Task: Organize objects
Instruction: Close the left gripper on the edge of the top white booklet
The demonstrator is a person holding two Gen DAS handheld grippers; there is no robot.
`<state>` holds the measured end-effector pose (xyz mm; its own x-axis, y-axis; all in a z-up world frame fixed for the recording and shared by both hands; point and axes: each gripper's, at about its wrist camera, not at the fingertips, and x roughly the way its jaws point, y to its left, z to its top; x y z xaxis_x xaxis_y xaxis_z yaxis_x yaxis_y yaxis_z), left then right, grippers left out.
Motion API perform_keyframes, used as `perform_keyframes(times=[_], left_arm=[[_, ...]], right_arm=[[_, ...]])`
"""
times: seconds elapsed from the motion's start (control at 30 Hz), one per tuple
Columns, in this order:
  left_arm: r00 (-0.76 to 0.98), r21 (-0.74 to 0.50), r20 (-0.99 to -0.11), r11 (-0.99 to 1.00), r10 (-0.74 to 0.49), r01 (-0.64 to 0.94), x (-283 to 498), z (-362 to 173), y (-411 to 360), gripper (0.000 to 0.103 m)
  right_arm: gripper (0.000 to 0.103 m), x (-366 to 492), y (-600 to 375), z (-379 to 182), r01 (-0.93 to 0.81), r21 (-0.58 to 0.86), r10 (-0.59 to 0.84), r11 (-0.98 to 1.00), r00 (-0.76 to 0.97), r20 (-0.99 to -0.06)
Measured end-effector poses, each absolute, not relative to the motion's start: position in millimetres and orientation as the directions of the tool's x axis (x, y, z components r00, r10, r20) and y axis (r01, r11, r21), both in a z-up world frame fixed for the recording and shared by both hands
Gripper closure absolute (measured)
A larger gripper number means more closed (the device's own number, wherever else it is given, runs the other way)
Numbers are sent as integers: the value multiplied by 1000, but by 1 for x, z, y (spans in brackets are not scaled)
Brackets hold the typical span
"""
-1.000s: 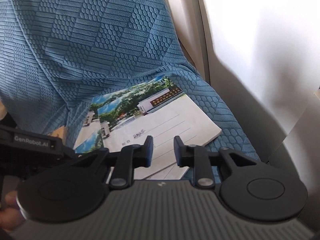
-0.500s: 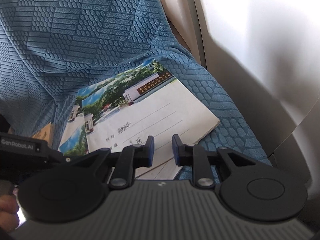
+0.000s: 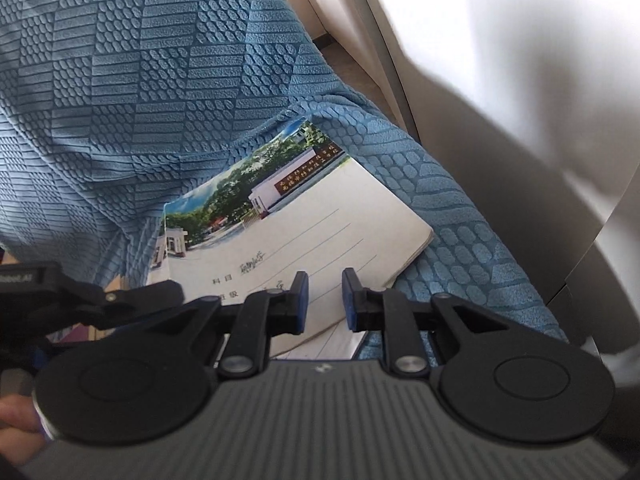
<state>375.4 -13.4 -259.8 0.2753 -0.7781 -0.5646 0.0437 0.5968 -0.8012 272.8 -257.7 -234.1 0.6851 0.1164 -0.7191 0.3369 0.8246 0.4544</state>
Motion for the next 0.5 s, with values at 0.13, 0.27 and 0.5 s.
perform_keyframes(times=[0.13,0.27,0.5], left_arm=[[258,-780,-600,625,-757,23,377,-269,-25,87],[250,-762,-624,648,-740,14,378,-274,-35,94],[260,-742,-638,669,-725,44,380,-268,-39,100]], right_arm=[[84,271,-260,-235,331,463,124,822,690,-713],[84,270,-264,-236,333,492,142,805,697,-703],[78,257,-284,-235,358,619,230,699,707,-669]])
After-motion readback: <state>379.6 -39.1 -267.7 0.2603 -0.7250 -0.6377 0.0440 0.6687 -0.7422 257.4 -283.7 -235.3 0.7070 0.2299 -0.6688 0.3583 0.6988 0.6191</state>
